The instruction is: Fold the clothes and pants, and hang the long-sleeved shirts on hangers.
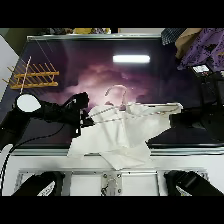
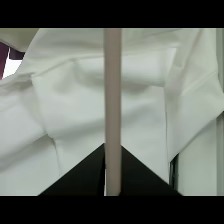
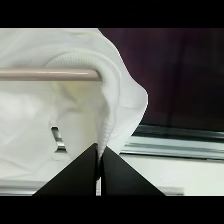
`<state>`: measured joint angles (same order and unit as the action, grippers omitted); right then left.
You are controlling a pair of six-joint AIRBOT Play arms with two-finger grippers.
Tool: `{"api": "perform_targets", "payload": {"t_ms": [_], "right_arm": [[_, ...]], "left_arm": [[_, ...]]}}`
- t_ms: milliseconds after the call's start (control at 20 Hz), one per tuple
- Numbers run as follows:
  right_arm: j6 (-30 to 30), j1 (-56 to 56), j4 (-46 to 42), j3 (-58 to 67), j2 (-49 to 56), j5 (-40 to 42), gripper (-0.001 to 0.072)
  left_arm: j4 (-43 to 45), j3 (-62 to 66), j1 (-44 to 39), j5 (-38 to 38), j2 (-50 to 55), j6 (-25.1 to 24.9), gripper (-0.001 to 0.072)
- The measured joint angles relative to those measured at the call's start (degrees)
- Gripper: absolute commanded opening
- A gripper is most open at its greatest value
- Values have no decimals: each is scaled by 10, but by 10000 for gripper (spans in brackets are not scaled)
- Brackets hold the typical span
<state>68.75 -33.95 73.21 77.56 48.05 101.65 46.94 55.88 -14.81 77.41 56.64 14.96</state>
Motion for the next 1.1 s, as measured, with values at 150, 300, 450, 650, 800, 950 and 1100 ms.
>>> {"api": "perform_targets", "payload": {"t_ms": [150,300,450,650,800,950,1100], "right_arm": [[-13,0,-16,0,1,-17,22],[-22,0,-25,0,1,-25,21],[-26,0,-29,0,1,-28,22],[-34,0,-41,0,1,-32,22],[-37,0,-39,0,1,-44,21],[-38,0,-9,0,3,-62,21],[-38,-1,12,0,4,-87,22]], "left_arm": [[-3,0,0,9,0,-4,25],[-4,0,0,14,0,-11,24],[-4,0,0,17,5,-20,25],[-5,0,0,30,29,-24,24],[-12,0,0,32,46,-27,24],[-27,0,0,31,59,-33,24],[-38,0,0,31,72,-35,24]]}}
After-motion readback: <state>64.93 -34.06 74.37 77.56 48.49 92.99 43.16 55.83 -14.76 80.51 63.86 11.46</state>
